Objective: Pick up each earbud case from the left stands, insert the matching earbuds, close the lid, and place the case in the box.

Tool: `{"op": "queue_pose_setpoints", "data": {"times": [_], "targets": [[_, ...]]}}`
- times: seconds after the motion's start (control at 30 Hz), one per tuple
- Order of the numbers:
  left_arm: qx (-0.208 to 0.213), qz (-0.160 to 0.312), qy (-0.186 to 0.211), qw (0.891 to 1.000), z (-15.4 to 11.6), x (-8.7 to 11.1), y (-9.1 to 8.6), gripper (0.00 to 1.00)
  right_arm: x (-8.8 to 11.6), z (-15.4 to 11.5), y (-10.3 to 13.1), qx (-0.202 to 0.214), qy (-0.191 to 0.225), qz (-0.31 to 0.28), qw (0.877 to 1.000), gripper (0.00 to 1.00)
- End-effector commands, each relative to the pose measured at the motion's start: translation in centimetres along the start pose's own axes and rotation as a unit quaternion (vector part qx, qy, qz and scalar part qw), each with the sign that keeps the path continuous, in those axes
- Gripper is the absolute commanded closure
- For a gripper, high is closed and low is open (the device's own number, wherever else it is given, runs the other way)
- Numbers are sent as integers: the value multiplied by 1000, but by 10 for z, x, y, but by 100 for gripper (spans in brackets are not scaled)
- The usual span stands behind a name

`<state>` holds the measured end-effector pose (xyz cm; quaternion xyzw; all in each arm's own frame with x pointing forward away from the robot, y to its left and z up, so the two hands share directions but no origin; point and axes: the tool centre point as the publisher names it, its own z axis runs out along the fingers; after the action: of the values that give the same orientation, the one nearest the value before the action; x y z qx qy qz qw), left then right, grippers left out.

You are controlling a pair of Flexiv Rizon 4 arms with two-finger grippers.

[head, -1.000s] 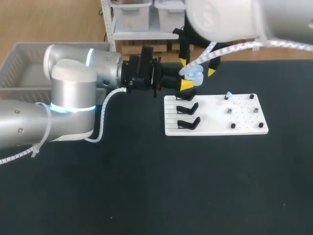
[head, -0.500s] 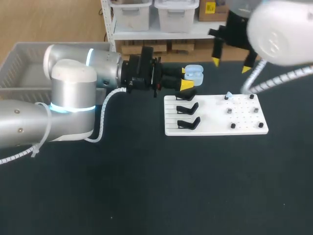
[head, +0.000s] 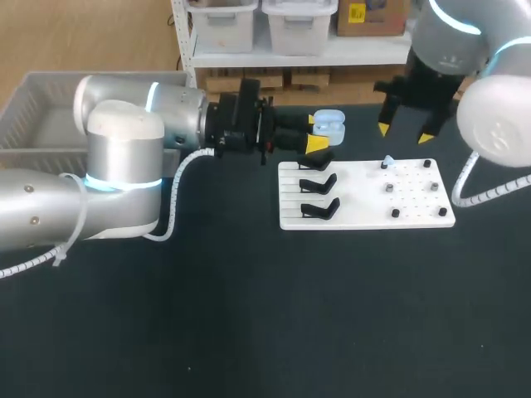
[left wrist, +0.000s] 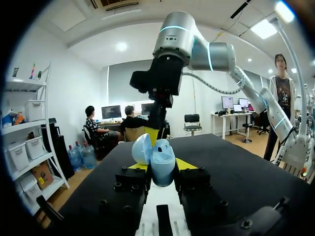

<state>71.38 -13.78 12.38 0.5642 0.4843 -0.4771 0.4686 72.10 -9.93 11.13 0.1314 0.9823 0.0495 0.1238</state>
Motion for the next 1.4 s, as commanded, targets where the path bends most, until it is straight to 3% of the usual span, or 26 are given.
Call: {"op": "queue_pose_setpoints", "data": {"times": [0.03, 0.37, 1.4], "targets": [[-2, 2, -1, 1000, 0, 1, -1, 100, -8, 22, 4, 9, 10, -11, 1000, 35], [-2, 2, -1, 1000, 0, 1, -1, 100, -10, 61, -5, 16, 34, -36, 999, 50], [-2, 2, -1, 1000, 0, 1, -1, 100, -13, 98, -9, -25, 54, -74, 995, 58]]}}
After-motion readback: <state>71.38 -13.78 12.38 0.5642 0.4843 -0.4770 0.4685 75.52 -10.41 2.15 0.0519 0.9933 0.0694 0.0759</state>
